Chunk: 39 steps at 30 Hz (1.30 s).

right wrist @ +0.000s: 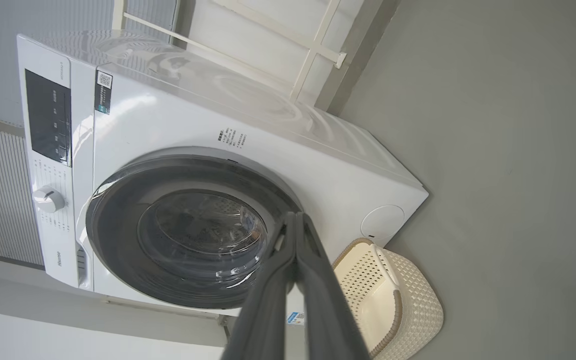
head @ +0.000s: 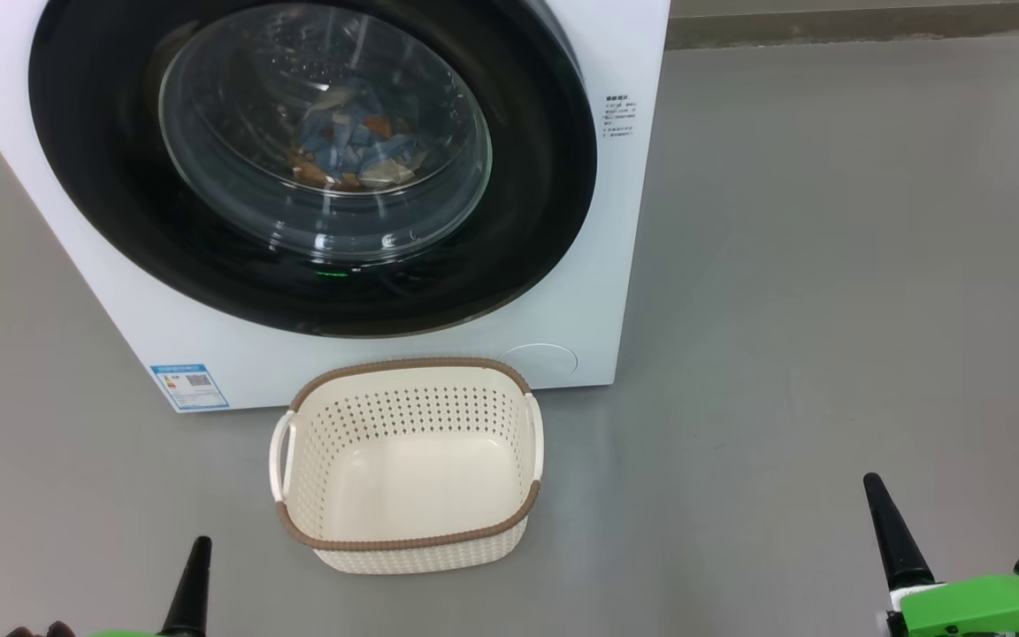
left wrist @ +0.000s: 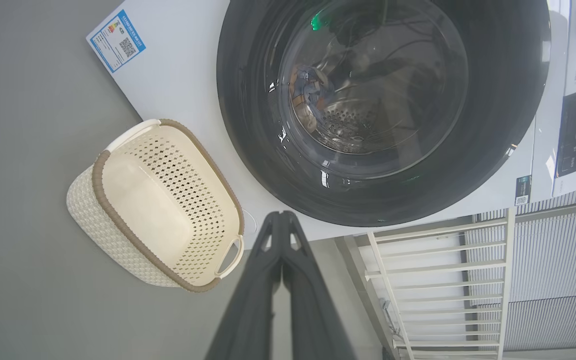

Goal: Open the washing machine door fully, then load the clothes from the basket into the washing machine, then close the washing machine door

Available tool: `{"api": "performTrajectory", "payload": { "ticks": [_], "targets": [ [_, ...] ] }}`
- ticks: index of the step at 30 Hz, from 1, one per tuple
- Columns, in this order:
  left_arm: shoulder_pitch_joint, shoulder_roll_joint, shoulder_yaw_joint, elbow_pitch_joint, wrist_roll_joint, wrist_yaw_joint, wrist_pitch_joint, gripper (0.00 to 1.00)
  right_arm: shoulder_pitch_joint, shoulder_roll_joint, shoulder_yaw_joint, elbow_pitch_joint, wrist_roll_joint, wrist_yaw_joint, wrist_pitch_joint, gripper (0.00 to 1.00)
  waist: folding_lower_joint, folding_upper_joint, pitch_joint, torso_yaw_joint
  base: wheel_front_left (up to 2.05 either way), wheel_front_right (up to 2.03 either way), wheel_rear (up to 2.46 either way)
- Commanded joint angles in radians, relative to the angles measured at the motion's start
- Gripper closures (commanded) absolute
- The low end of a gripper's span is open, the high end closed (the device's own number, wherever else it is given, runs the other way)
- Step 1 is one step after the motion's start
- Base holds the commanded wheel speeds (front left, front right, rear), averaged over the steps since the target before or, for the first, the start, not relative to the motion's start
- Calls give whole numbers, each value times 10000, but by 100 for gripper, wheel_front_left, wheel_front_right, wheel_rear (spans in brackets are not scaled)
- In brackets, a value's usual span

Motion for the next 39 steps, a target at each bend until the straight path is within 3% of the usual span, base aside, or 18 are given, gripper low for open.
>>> {"api": "performTrajectory", "payload": {
  "ticks": [1, 30, 39],
  "targets": [
    [-458, 215, 275, -204, -318, -21, 90, 100, -483, -30, 125, -214, 369, -40, 107, 100, 0, -1, 1, -3, 0, 0, 0],
    [-977, 293, 496, -208, -3452, -28, 967, 100, -904, 8, -70, -3, 3683, -54, 1007, 100, 0, -1, 31, -59, 0, 0, 0],
    [-1012, 298, 511, -208, -3668, -29, 1028, 100, -934, 16, -91, 12, 3905, -55, 1075, 100, 0, -1, 33, -63, 0, 0, 0]
  ]
}}
